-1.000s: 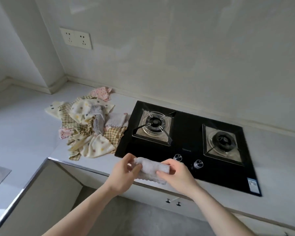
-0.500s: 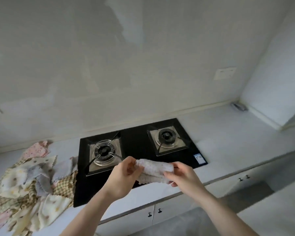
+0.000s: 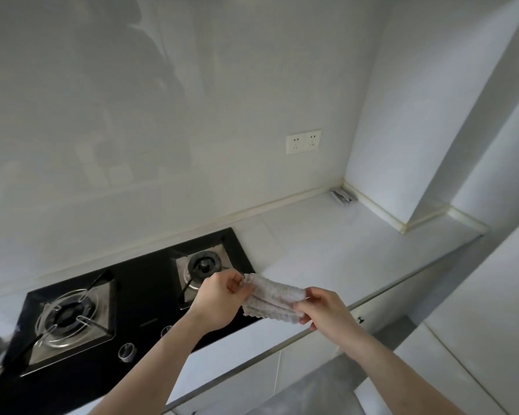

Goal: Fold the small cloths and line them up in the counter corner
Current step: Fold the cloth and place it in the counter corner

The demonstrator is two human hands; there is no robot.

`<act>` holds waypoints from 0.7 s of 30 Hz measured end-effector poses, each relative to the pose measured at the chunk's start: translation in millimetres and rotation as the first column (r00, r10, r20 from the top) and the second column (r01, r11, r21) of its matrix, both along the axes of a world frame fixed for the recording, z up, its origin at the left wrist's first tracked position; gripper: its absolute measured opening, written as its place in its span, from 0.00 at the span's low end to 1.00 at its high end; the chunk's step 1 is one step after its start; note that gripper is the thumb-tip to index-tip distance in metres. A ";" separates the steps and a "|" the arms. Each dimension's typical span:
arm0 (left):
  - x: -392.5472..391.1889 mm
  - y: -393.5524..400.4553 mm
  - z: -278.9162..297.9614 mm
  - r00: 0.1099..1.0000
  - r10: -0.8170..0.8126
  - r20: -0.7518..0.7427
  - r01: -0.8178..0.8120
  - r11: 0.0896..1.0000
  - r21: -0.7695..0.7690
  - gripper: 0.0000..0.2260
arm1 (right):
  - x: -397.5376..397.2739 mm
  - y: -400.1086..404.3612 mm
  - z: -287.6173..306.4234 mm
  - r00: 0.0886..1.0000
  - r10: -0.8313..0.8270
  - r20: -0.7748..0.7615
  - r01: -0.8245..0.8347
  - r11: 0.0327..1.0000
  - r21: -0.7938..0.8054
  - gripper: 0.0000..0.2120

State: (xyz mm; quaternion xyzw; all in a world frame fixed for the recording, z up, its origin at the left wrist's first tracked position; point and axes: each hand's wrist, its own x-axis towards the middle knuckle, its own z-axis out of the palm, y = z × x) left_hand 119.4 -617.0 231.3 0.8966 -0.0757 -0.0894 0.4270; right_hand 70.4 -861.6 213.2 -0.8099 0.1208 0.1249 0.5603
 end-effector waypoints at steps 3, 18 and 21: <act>15.2 -44.9 -0.2 0.998 0.055 -0.018 -0.056 0.998 -0.011 0.08 | 21.0 -45.7 5.4 1.000 -0.005 -0.017 0.005 1.000 0.012 0.06; 147.1 -140.5 5.8 0.995 -0.008 -0.095 0.018 0.994 0.109 0.12 | 135.5 -138.5 -17.8 0.930 -0.335 -0.152 0.364 0.899 0.243 0.06; 164.8 -155.8 0.9 0.991 -0.056 -0.120 0.073 0.987 0.140 0.12 | 153.8 -161.0 -32.4 0.886 -0.411 -0.212 0.456 0.854 0.249 0.06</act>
